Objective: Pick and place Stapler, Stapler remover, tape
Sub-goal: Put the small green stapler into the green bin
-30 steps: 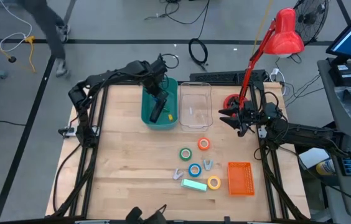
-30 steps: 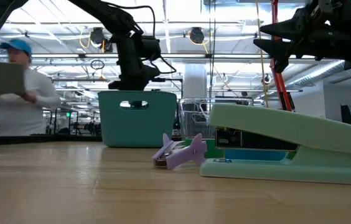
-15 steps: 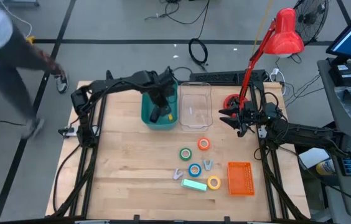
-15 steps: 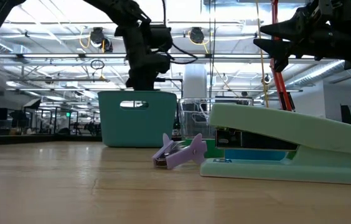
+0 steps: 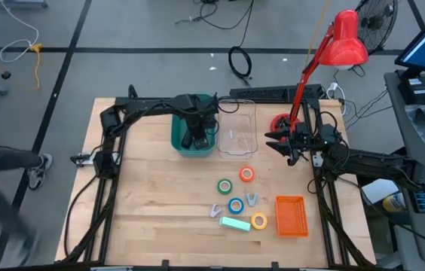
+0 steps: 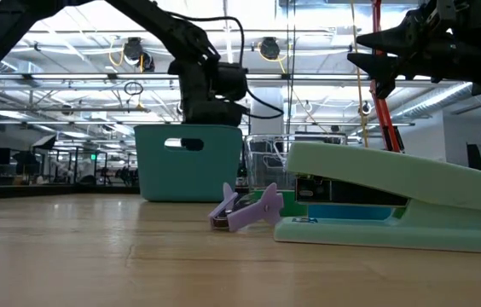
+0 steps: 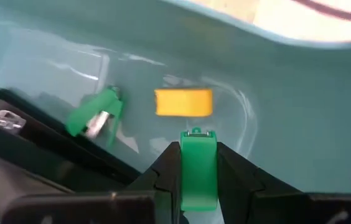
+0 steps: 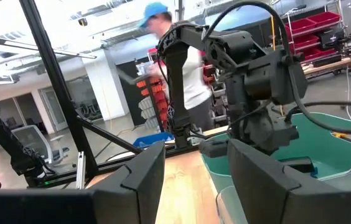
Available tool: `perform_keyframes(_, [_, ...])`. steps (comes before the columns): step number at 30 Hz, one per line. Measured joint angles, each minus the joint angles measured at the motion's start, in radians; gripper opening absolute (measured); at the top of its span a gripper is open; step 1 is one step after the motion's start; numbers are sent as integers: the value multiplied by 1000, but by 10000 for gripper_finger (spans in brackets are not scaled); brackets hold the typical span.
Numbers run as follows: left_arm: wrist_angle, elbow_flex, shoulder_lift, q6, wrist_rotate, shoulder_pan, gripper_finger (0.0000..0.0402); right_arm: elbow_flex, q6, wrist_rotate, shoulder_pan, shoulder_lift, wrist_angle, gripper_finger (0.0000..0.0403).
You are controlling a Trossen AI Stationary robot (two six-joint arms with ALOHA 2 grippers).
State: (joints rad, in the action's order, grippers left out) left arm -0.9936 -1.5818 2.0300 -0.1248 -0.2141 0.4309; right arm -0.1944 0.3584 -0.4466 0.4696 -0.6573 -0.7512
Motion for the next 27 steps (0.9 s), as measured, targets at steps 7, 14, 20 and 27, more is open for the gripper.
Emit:
perform_keyframes(7, [-3, 0, 54, -20, -4, -1, 68, 0, 0, 0, 0, 0, 0, 171])
perform_keyframes(14, [5, 0, 58, -4, -18, 0, 68, 0, 0, 0, 0, 0, 0, 171])
perform_keyframes(20, [8, 0, 58, -6, -17, 2, 82, 0, 0, 0, 0, 0, 0, 171])
perform_keyframes(27, [16, 0, 58, 7, 1, 6, 134, 0, 0, 0, 0, 0, 0, 171])
